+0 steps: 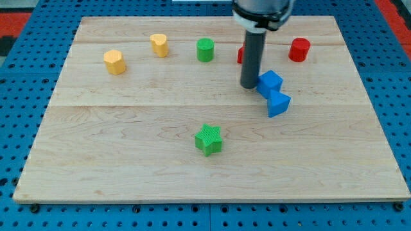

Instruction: Push the red circle to the center

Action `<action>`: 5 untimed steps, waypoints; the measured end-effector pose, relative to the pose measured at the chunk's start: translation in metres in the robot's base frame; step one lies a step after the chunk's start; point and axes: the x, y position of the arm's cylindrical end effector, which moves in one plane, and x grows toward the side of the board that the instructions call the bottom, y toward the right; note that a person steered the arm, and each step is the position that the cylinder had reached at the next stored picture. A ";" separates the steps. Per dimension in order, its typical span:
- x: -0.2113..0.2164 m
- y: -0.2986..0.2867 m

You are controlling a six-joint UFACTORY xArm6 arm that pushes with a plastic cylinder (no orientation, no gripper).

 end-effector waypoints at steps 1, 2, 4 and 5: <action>-0.029 0.016; -0.062 0.067; -0.058 0.157; -0.117 0.168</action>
